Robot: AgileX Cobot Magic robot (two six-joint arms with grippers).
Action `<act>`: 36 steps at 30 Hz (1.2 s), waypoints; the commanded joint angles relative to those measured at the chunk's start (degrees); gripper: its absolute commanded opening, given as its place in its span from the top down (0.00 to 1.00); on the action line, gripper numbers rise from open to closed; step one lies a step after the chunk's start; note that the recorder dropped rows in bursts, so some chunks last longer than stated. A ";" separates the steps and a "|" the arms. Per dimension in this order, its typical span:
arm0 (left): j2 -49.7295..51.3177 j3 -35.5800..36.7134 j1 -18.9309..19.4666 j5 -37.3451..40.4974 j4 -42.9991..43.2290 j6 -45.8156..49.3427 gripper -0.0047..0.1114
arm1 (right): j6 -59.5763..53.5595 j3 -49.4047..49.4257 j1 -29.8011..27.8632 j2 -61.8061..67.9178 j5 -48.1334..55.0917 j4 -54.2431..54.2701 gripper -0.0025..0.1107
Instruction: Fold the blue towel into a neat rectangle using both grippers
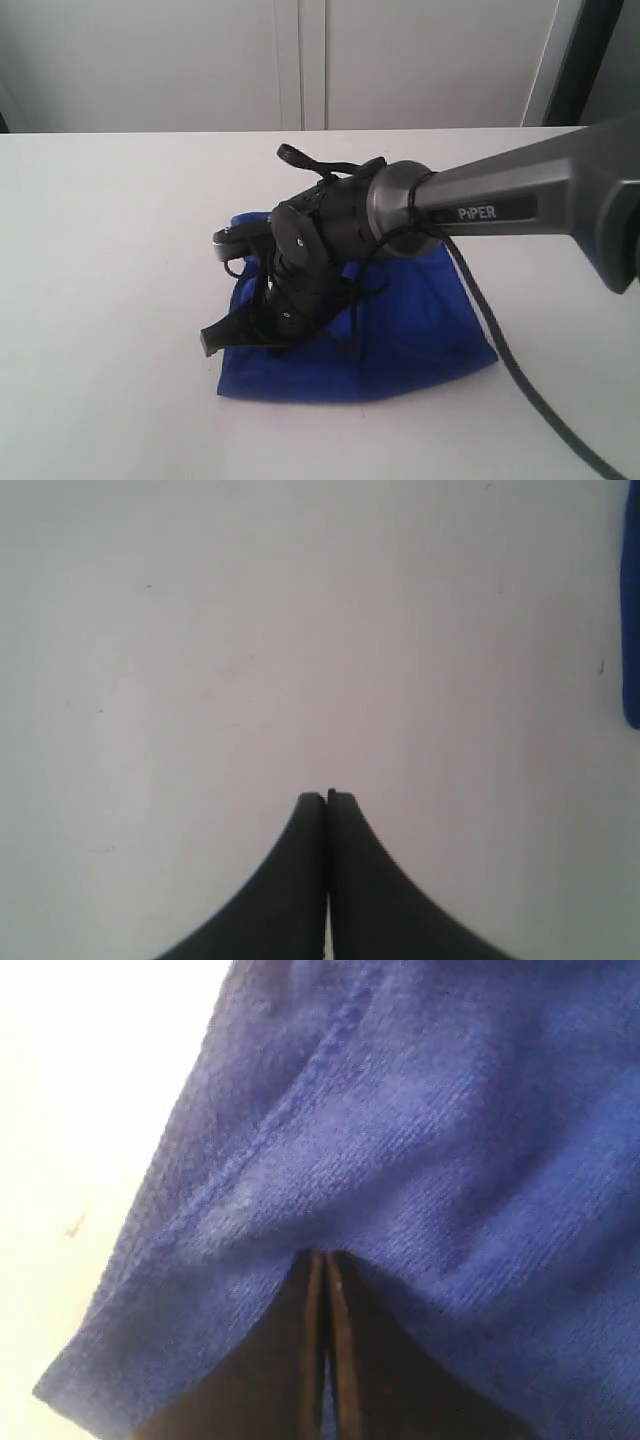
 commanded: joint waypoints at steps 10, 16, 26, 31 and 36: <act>-0.54 0.43 0.21 0.81 -0.48 0.09 0.96 | 0.37 0.39 4.36 3.43 2.35 4.87 0.98; -0.54 0.43 0.21 0.81 -0.48 0.09 0.96 | 1.71 0.39 4.85 3.29 1.30 5.09 0.98; -0.54 0.43 0.21 0.81 -0.48 0.09 0.96 | 2.64 0.39 1.17 -5.01 2.90 4.03 0.98; -0.54 0.43 0.21 0.81 -0.48 0.09 0.96 | 2.53 0.39 -2.53 -9.26 7.39 -0.32 0.98; -0.54 0.43 0.21 -0.19 -0.48 0.09 0.96 | 0.74 0.86 -6.97 -12.19 12.06 -3.61 0.98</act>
